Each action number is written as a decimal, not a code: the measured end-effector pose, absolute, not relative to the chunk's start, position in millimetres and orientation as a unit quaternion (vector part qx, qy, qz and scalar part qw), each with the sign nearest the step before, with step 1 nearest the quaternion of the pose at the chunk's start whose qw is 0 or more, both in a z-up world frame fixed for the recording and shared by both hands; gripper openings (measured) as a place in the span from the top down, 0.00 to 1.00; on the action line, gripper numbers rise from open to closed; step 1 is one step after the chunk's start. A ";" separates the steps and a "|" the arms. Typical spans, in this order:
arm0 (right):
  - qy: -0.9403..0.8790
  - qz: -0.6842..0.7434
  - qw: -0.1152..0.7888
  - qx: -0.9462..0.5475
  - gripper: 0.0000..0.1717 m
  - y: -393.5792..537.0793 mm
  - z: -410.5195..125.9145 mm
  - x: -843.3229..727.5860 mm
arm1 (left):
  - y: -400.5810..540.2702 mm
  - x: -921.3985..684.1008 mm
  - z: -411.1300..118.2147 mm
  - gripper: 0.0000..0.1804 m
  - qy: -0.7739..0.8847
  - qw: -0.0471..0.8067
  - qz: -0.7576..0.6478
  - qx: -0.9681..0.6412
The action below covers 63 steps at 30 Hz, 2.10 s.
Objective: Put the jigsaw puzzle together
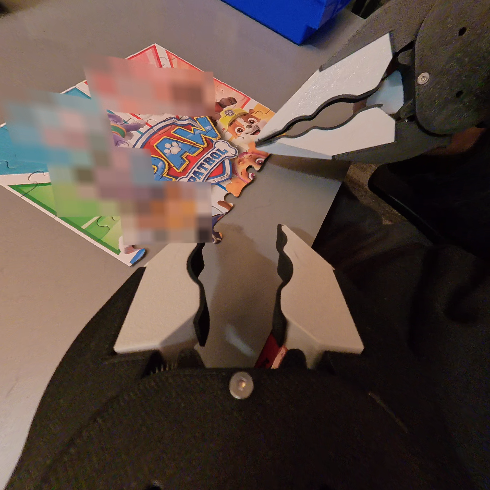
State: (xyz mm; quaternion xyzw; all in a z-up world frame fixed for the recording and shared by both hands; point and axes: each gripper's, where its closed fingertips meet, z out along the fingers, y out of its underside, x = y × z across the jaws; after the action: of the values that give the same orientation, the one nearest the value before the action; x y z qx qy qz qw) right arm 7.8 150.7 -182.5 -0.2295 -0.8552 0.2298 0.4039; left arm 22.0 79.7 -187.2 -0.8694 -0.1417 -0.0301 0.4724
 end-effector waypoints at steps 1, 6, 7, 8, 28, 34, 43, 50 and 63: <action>-0.854 0.237 0.402 -0.228 1.00 151.0 -181.8 8.8 | 79.6 22.0 -186.8 0.71 -0.141 0.473 -0.029 -0.869; -0.852 0.299 0.315 -0.294 0.70 155.7 -195.1 12.4 | 72.3 10.4 -188.5 0.71 -0.156 0.460 -0.004 -0.874; -0.847 0.312 0.306 -0.302 0.69 155.1 -194.9 12.3 | 68.5 5.7 -188.2 0.71 -0.161 0.457 0.004 -0.875; -0.842 0.327 0.302 -0.304 0.69 152.8 -192.6 12.2 | 64.1 0.2 -187.5 0.71 -0.169 0.454 0.011 -0.874; -0.839 0.341 0.305 -0.295 0.74 137.2 -182.0 7.3 | 75.3 -4.0 -210.7 0.86 -0.201 0.407 0.029 -0.891; -0.845 0.346 0.315 -0.259 0.74 126.7 -179.5 12.1 | 78.4 -0.5 -195.4 1.00 -0.189 0.440 0.026 -0.877; -0.863 0.340 0.290 -0.236 0.74 100.3 -192.3 -3.6 | 73.2 -4.7 -206.3 0.77 -0.207 0.417 0.017 -0.885; -0.877 0.309 0.273 -0.247 0.78 112.6 -201.9 -11.2 | 70.1 -5.8 -209.3 0.77 -0.208 0.413 0.020 -0.886; -0.883 0.201 0.392 -0.160 1.00 124.2 -197.8 -17.1 | 70.5 -4.9 -210.0 0.76 -0.202 0.413 0.031 -0.888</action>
State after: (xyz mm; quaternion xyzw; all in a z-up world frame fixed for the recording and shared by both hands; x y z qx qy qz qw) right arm -17.1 124.2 -197.8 -0.1605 -0.8832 0.2008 0.3922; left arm -4.9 70.5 -210.0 -0.8877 -0.2016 0.0308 0.4128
